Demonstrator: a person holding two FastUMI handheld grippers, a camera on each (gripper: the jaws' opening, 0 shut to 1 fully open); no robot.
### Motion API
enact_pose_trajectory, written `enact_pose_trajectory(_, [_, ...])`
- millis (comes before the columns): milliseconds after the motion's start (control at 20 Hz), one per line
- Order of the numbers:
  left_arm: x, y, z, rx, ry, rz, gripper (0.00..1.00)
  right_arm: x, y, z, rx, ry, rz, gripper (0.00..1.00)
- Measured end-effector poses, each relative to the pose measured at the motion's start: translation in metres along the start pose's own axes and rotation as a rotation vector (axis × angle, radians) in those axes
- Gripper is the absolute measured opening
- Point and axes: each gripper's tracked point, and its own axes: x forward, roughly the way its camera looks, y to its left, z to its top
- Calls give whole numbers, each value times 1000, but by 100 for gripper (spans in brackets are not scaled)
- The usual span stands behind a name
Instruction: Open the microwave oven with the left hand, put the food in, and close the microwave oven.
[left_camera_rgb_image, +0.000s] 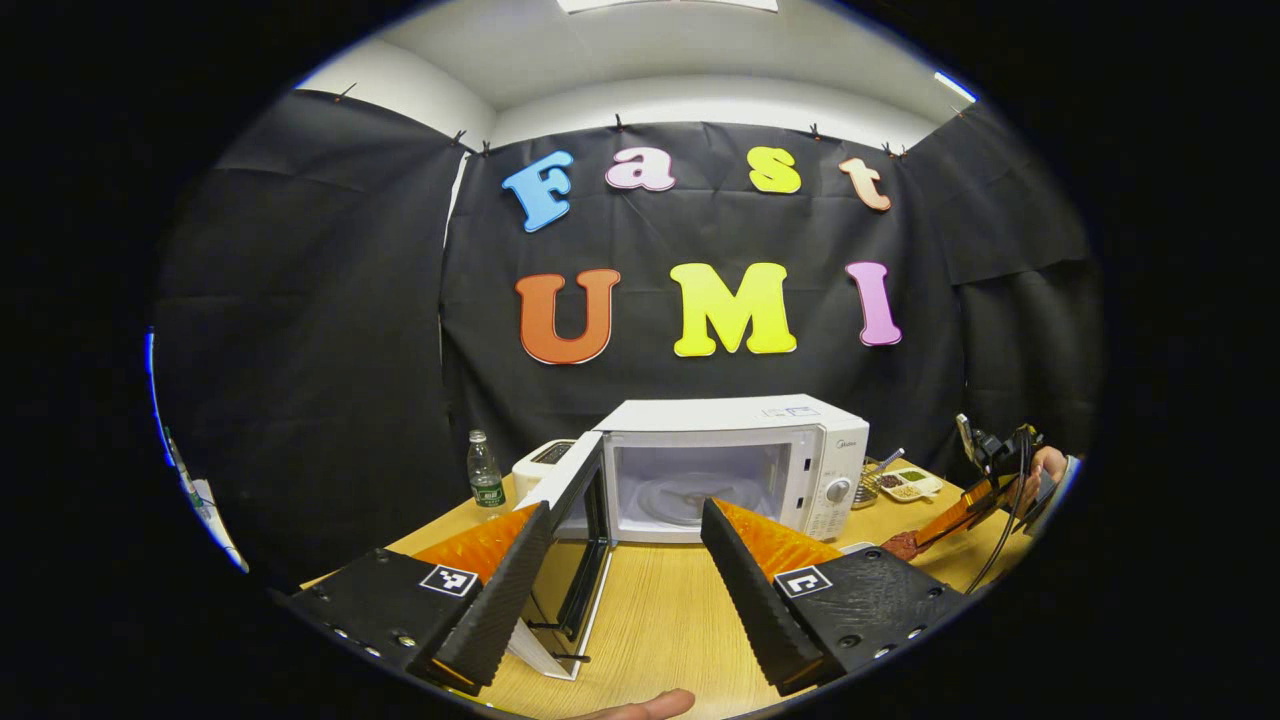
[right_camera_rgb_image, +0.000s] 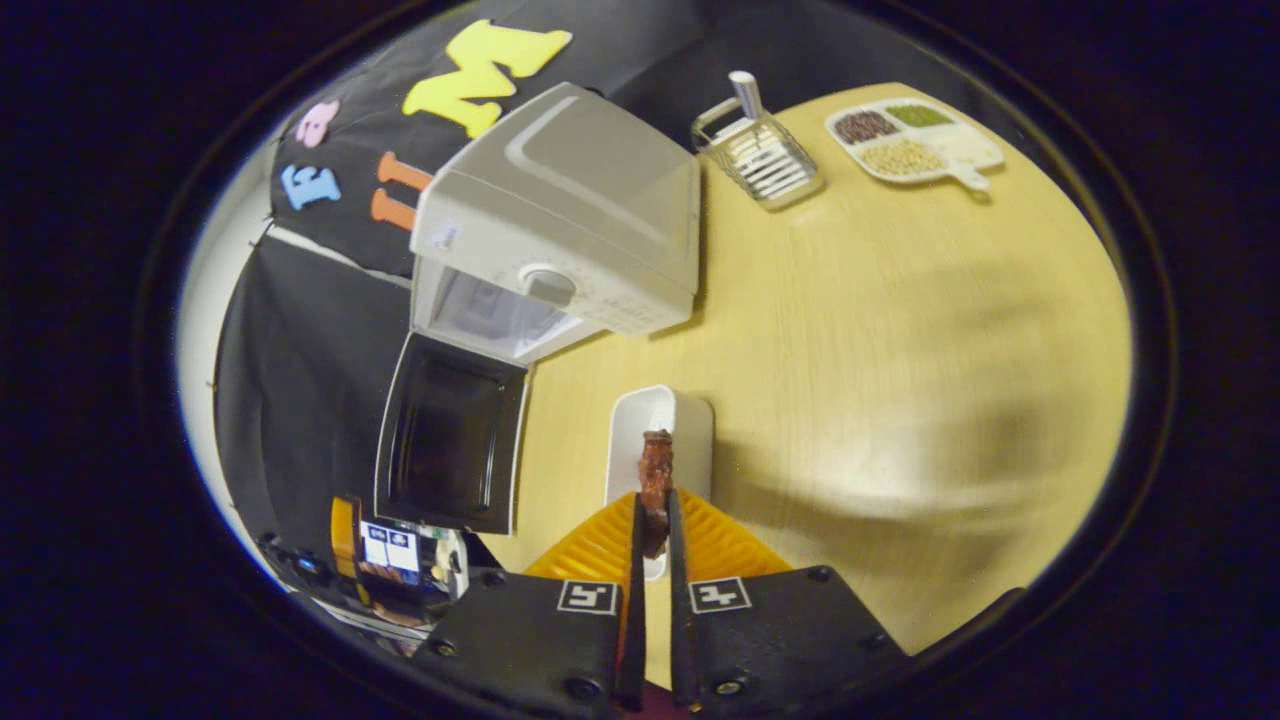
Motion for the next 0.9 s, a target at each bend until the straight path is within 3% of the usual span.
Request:
enact_pose_trajectory(200, [-9, 3, 5, 39, -44, -10, 92, -13, 11, -2, -106, -66, -58, 9])
enact_pose_trajectory(250, [-11, 3, 4, 41, -44, -9, 92, -18, 16, -3, -145, -88, -81, 0])
enact_pose_trajectory(300, [-11, 6, 1, 38, -33, -3, 92, -24, 21, -5, -182, -109, -106, 9])
enact_pose_trajectory(550, [-16, 10, -4, -6, -26, -20, 92, -41, 58, -23, -416, -226, -250, 9])
enact_pose_trajectory(900, [-30, 5, -8, -38, -56, -89, 92, -20, 122, -50, -782, -399, -439, 9])
